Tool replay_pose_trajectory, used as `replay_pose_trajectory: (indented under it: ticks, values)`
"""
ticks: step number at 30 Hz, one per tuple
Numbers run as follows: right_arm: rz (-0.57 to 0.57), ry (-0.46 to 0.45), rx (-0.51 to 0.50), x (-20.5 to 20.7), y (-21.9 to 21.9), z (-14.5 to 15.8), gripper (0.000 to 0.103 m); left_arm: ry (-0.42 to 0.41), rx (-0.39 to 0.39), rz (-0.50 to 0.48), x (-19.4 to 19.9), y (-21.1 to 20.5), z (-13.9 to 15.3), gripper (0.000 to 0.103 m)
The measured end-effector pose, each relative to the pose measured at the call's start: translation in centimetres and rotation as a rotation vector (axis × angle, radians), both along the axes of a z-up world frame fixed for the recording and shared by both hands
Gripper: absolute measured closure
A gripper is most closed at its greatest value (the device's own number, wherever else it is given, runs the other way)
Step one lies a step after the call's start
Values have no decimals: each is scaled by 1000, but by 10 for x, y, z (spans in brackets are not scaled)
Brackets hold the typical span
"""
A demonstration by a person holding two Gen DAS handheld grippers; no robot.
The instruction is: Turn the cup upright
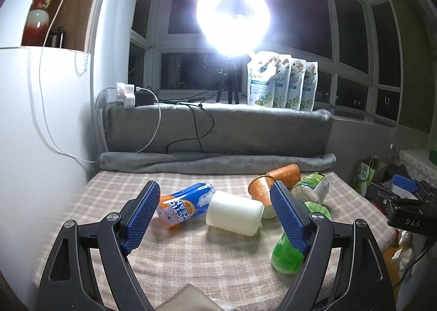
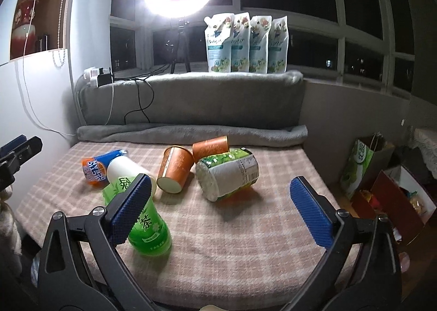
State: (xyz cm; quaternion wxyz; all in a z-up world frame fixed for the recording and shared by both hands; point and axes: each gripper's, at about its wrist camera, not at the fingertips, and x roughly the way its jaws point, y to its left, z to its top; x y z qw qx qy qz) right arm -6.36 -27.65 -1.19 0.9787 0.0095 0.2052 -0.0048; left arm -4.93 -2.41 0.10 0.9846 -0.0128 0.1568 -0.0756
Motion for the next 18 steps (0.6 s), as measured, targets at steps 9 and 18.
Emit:
replay_pose_trajectory:
  ticks: [9,18]
  values:
    - [-16,-21,1,-1,-1,3,0,1,-5,-6,-3,1,3,20]
    - [-21,-37,-19,0,4,4,0,2,-13,-11,-3,2,5,20]
